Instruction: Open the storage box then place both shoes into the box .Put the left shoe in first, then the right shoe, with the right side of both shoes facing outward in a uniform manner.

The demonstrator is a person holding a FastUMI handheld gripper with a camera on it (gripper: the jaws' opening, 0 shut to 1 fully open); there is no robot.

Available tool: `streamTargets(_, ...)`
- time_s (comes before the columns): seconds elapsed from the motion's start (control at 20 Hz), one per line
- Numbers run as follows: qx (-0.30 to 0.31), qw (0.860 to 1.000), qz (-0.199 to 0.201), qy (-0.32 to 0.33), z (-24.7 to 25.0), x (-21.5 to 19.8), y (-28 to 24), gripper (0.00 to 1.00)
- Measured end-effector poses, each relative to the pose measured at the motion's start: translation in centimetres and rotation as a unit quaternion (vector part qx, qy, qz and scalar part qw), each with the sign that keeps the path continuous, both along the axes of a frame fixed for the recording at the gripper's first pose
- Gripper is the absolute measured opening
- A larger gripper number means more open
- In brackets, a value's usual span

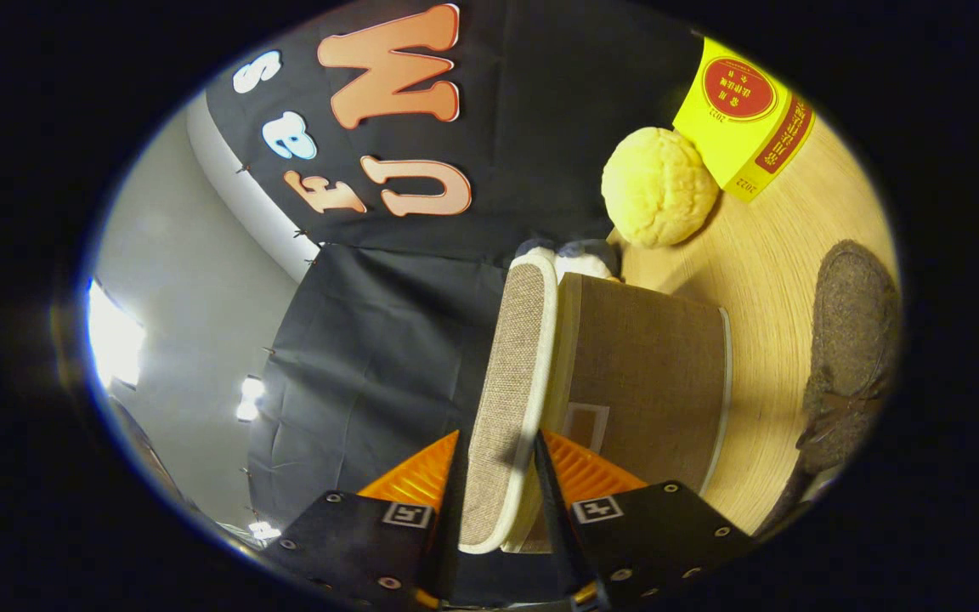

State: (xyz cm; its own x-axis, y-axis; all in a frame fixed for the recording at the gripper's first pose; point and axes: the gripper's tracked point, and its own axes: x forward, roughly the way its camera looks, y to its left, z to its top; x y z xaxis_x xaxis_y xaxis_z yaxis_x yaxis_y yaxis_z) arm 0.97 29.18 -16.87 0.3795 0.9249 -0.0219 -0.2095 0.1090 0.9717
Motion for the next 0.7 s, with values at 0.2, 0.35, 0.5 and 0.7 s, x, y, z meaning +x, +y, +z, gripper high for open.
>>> streamTargets(0.2,-0.003,0.999,-0.04,-0.006,1.8,1.1,-0.7,0.03)
streamTargets(0.35,-0.005,0.999,-0.047,-0.015,3.3,0.9,-0.1,0.02)
streamTargets(0.5,-0.004,0.998,-0.057,-0.028,5.3,0.6,0.6,0.02)
streamTargets(0.7,-0.01,0.996,-0.072,-0.045,8.0,0.2,2.0,0.02)
